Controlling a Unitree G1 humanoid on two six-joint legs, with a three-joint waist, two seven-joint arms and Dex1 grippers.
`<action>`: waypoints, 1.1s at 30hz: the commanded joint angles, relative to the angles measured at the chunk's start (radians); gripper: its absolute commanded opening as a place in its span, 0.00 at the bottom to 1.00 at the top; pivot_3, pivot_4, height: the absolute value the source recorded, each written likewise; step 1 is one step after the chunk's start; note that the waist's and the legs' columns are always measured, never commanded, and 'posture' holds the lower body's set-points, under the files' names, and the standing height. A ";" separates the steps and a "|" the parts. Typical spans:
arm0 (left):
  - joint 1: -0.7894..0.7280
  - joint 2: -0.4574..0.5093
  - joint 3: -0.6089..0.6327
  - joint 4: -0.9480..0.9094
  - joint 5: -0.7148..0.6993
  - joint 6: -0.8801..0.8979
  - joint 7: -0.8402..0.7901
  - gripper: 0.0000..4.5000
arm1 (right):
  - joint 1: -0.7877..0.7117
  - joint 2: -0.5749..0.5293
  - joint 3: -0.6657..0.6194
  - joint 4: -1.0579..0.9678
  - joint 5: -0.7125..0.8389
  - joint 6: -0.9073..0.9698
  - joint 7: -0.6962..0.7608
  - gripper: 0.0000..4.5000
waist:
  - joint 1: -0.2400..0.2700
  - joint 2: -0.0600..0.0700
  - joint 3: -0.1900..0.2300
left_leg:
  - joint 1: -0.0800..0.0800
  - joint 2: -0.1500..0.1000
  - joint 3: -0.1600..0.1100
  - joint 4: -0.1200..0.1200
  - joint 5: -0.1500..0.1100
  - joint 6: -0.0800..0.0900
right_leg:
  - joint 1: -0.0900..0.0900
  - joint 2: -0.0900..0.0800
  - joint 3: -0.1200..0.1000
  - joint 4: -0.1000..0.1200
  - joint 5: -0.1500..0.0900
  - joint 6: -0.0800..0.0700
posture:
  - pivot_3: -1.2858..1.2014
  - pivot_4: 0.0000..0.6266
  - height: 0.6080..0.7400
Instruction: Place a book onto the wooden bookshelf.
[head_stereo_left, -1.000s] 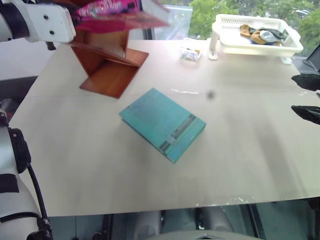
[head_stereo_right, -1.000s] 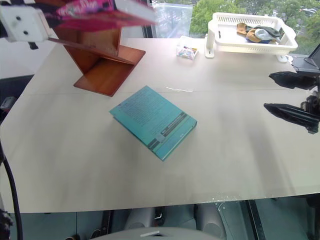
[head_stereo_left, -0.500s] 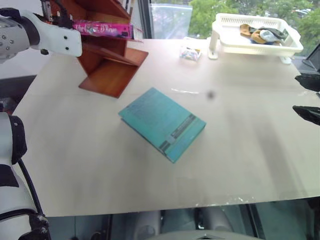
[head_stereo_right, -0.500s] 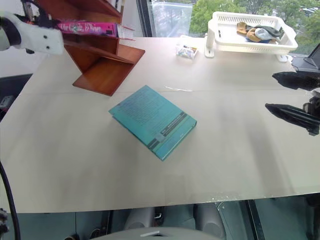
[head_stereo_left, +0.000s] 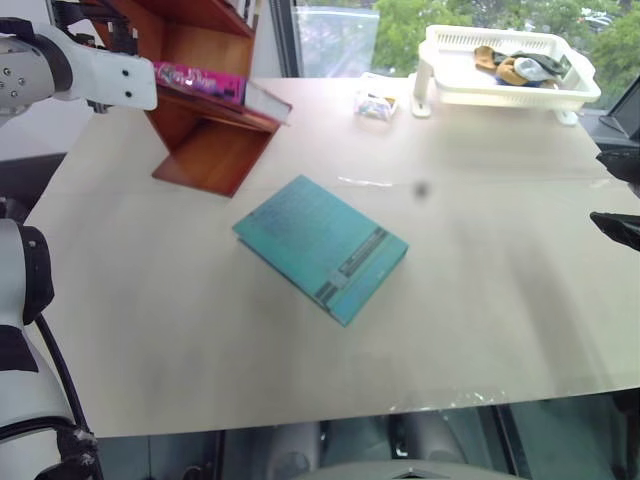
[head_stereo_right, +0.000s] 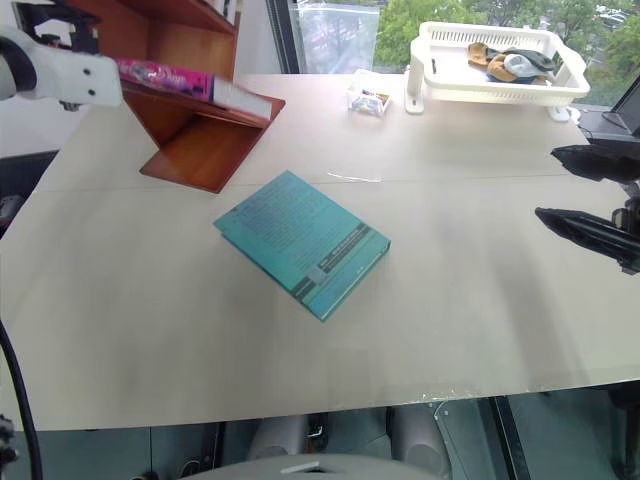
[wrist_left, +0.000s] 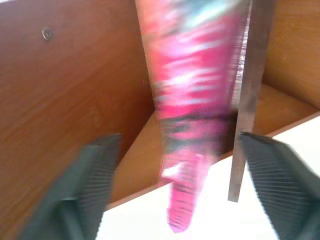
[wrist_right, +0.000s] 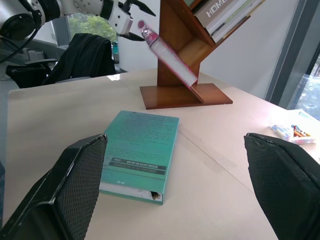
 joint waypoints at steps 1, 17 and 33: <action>0.003 0.042 0.016 -0.017 -0.021 0.015 -0.022 0.93 | -0.017 -0.010 -0.030 -0.002 0.012 -0.016 0.003 1.00 | -0.001 0.000 0.000 | 0.000 0.000 0.000 0.000 0.000 0.000 | 0.000 0.000 0.000 0.000 0.000 0.000 | 0.52 0.24 1.00; 0.246 0.111 0.534 -0.166 -0.718 0.182 -0.486 0.93 | -0.024 -0.014 -0.018 0.001 0.000 -0.008 0.015 1.00 | -0.012 0.000 0.000 | 0.000 0.001 0.000 0.001 0.002 -0.003 | 0.000 0.000 0.000 0.002 0.000 0.000 | 0.52 0.24 1.00; 1.025 -0.368 0.756 -1.376 -1.472 1.160 -0.406 0.93 | -0.066 -0.055 -0.008 0.047 -0.008 0.004 0.043 1.00 | -0.006 0.002 -0.001 | 0.006 0.002 -0.009 0.010 0.001 -0.002 | 0.009 0.000 -0.002 0.011 0.000 0.000 | 0.52 0.24 1.00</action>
